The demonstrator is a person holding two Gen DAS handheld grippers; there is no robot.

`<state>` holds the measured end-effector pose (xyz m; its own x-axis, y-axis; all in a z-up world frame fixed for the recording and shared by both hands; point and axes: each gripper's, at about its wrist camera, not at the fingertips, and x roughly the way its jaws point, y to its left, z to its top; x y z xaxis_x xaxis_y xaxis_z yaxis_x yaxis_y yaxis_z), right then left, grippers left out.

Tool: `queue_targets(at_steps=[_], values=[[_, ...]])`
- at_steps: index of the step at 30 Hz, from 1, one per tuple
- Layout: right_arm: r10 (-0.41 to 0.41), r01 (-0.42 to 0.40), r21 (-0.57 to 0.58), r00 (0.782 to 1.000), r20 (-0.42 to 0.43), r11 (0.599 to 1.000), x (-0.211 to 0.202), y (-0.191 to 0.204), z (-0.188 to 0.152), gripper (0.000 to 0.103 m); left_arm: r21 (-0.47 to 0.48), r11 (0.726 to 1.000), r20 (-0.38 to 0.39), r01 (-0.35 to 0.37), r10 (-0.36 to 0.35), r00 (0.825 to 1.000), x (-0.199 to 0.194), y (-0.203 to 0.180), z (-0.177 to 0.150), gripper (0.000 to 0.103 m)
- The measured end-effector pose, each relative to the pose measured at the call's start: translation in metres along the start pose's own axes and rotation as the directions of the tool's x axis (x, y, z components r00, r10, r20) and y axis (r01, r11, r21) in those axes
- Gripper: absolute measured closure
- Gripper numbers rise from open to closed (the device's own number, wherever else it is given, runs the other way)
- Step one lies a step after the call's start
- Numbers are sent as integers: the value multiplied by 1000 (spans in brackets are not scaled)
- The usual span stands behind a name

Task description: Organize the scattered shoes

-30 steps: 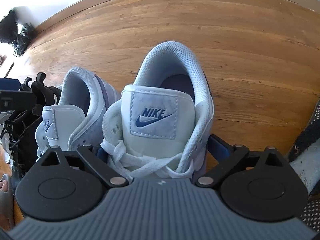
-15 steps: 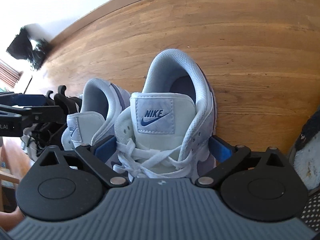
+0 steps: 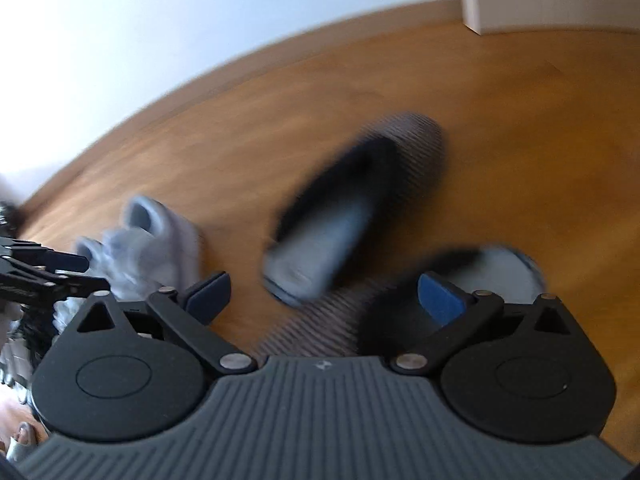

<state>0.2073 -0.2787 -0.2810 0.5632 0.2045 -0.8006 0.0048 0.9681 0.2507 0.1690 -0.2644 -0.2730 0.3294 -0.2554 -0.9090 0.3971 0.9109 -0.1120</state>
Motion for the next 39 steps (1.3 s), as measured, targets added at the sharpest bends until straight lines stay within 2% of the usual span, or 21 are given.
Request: queue_targets(at_steps=[2, 3, 6, 7, 11, 20, 26, 30, 35, 37, 39], values=[[-27, 27, 54, 1000, 1, 998, -3, -17, -10, 5, 67, 997, -17, 42, -41, 999, 15, -35, -3, 27], [-29, 29, 60, 1000, -4, 998, -2, -19, -11, 6, 78, 996, -18, 44, -43, 999, 17, -40, -3, 27], [-91, 92, 27, 995, -27, 995, 3, -16, -13, 9, 116, 993, -4, 17, -17, 1000, 23, -59, 3, 27], [-162, 162, 0, 985, -55, 987, 8, -10, -10, 9, 124, 992, 4, 0, 0, 1000, 24, -61, 6, 27], [-210, 213, 23, 973, -101, 977, 13, -3, 5, 9, 112, 993, 20, -47, 45, 999, 20, -58, 19, 27], [-215, 228, 88, 968, -133, 970, 13, -12, 10, 10, 104, 990, 16, -97, 96, 995, 19, -58, 23, 27], [-212, 230, 106, 965, -156, 968, 7, -14, 7, 10, 84, 991, 17, -106, 104, 994, 20, -56, 28, 27], [-170, 193, 145, 972, -161, 970, 6, -19, 6, 15, 77, 991, 24, -107, 106, 994, 23, -55, 29, 27], [-133, 158, 273, 985, -105, 949, 0, -35, 0, 13, 87, 991, 94, -99, 90, 991, 30, -53, 27, 27], [-137, 155, 274, 987, -83, 949, -5, -39, -2, 11, 126, 989, 116, -82, 67, 991, 41, -54, 40, 27], [-176, 183, 213, 983, -54, 960, -11, -36, -3, 5, 148, 987, 128, -61, 42, 991, 49, -54, 51, 27]])
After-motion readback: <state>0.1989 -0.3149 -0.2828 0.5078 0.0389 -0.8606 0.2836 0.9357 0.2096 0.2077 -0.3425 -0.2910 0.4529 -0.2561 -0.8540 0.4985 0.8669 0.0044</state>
